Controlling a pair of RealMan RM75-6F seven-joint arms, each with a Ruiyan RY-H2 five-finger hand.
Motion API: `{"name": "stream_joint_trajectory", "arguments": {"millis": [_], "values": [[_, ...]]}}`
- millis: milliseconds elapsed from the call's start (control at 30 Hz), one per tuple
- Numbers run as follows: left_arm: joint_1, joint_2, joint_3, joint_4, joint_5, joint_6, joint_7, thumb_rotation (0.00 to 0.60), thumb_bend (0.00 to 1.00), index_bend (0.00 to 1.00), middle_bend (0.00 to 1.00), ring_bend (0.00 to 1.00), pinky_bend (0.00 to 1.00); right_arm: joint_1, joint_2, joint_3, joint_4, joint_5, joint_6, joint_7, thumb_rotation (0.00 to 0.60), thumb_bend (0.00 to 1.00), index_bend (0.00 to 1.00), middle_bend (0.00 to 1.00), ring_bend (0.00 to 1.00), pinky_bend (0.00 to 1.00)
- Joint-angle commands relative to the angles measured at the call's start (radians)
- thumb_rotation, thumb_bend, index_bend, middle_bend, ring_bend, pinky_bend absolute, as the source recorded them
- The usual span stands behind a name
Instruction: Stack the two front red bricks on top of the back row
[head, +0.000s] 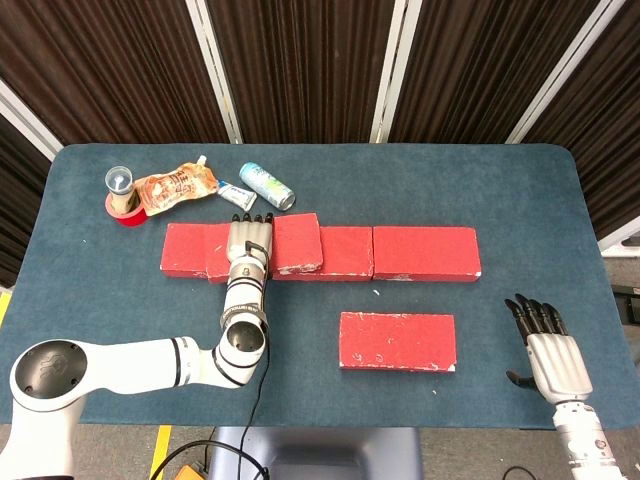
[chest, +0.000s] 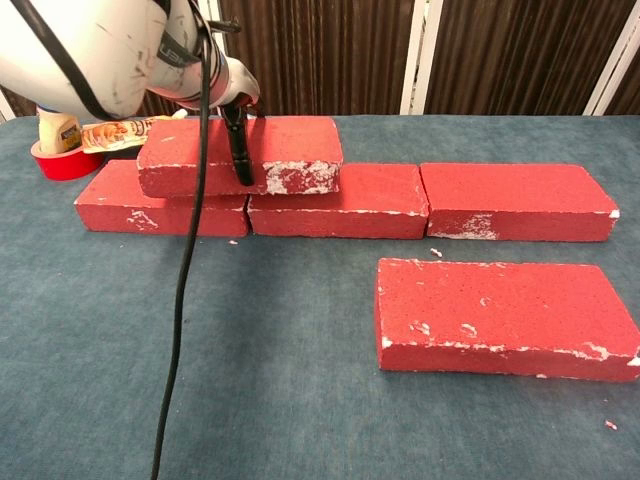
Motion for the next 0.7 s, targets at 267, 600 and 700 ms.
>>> {"name": "stream_joint_trajectory", "arguments": {"millis": [267,600,700], "values": [[0.003,-0.024,0.011,0.013,0.033,-0.029,-0.03,0.6,0.27,0.0,0.11,0.0,0.07,-0.001,-0.002,0.001,-0.001,0.0,0.007,0.001,0.6,0.0,0.15,0.12,0.04,0.0],[-0.009,-0.052,0.021,0.02,0.048,-0.031,-0.041,0.6,0.27,0.0,0.11,0.0,0.07,-0.003,0.003,-0.001,-0.004,-0.007,0.013,0.01,0.6,0.0,0.15,0.12,0.04,0.0],[-0.021,-0.08,0.029,0.05,0.047,-0.042,-0.038,0.6,0.27,0.0,0.11,0.0,0.07,-0.006,0.009,0.0,-0.006,-0.009,0.018,0.019,0.6,0.0,0.15,0.12,0.04,0.0]]}}
